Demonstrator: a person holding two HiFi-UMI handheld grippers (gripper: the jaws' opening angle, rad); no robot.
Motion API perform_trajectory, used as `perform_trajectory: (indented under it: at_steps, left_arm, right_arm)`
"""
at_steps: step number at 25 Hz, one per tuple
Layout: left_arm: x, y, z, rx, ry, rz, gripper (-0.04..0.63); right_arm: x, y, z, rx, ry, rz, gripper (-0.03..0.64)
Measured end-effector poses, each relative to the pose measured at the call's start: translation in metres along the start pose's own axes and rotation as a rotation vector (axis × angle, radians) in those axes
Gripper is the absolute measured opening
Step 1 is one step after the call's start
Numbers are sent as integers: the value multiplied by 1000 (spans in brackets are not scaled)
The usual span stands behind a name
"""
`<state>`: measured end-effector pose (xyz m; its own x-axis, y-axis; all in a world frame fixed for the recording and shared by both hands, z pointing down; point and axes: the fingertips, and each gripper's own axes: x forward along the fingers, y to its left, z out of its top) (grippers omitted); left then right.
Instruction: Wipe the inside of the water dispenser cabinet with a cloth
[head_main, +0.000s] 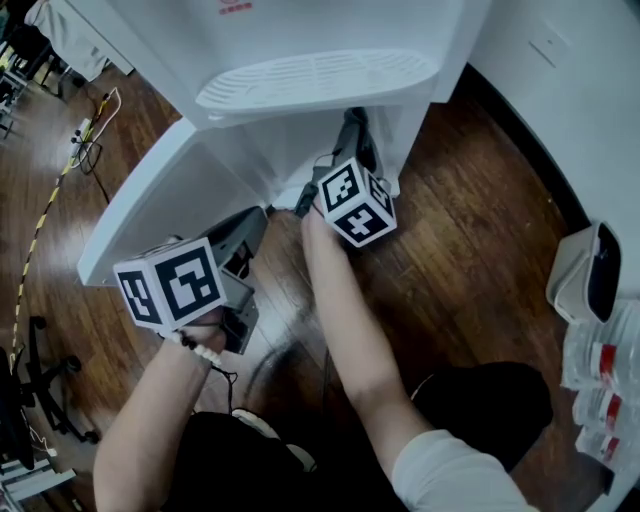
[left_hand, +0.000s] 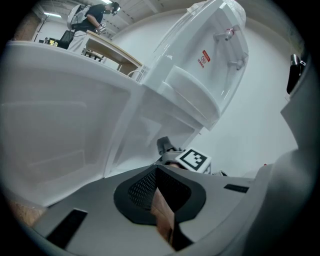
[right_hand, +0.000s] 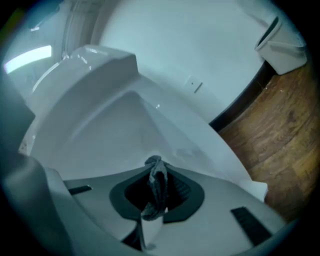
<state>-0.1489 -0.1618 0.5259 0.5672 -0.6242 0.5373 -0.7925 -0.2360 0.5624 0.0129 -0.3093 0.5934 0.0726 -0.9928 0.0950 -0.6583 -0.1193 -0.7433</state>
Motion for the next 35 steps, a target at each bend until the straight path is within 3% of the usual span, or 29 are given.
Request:
perform_trajectory:
  at_steps: [4, 8, 13, 19, 23, 26, 31, 35]
  left_arm:
    - [0, 2, -1, 5, 8, -3, -12]
    - [-3, 10, -6, -3, 23, 13, -12]
    - [-3, 17, -8, -5, 30, 20, -12]
    - [-6, 19, -10, -19, 35, 19, -12]
    - [-14, 22, -6, 2, 35, 40, -12]
    - [-21, 23, -1, 17, 28, 51, -12]
    - [-24, 19, 0, 18, 21, 49, -12]
    - [-27, 16, 0, 30, 20, 52, -12]
  right_arm:
    - [26, -46, -46, -100, 139, -98, 43]
    - [57, -80, -75, -286, 272, -174, 43]
    - [88, -86, -76, -440, 293, -217, 43]
    - [104, -90, -71, -537, 333, -338, 43]
    - [113, -91, -72, -557, 359, -368, 43]
    - [118, -84, -77, -568, 377, -318, 43]
    - [125, -42, -119, -529, 515, -71, 43]
    - [120, -15, -144, -558, 572, 61, 44]
